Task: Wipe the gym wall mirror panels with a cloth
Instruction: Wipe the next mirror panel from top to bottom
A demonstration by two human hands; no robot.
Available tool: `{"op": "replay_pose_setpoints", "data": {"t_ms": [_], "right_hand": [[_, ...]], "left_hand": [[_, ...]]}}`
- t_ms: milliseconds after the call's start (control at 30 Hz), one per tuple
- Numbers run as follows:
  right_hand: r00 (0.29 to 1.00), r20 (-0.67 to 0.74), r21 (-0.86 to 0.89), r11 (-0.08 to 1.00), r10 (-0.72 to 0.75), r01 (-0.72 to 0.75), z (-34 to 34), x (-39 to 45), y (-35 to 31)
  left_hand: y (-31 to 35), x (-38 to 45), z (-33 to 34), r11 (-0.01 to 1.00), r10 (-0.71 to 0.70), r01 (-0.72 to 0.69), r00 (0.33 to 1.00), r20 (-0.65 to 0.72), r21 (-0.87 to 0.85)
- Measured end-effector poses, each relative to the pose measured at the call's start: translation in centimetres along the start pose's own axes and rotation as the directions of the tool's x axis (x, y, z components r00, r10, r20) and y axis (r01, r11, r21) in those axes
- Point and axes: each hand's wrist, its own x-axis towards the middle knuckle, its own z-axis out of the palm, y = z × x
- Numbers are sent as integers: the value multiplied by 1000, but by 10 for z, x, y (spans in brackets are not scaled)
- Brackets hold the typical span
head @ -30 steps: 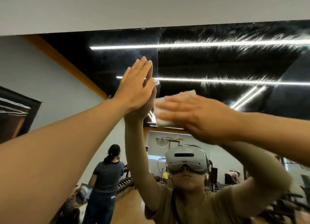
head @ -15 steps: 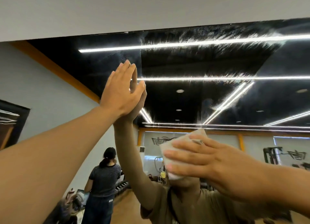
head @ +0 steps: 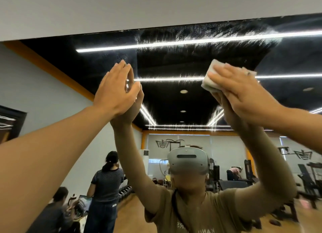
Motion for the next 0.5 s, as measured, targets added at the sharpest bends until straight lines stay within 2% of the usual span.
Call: {"op": "replay_pose_setpoints", "data": {"t_ms": [100,167,267,333,367,433,500], "right_hand": [[973,165,-17,986,-162,167,2,-73,-21],[900,286,-63,931,-329,361,-4,-115,-23],[814,402,-124,856,-420,503,-14,-132,-11],[825,384,-94,871,-416,483,-20,-116,-1],[854,350,-90,893,-386,440,-22,-103,4],[938,251,-97,958,-237,268,-25,-70,21],[993,110,-74,996,-40,48,-29,-32,46]], "left_hand": [[0,0,0,1000,6,-6,1000,9,10],[1,0,0,1000,6,-6,1000,-3,6],[3,-1,0,1000,7,-7,1000,-16,5],[4,0,0,1000,13,-13,1000,-13,3],[3,0,0,1000,15,-15,1000,-12,3],[0,0,0,1000,16,-16,1000,-2,-7],[1,2,0,1000,8,-8,1000,16,-12]]}}
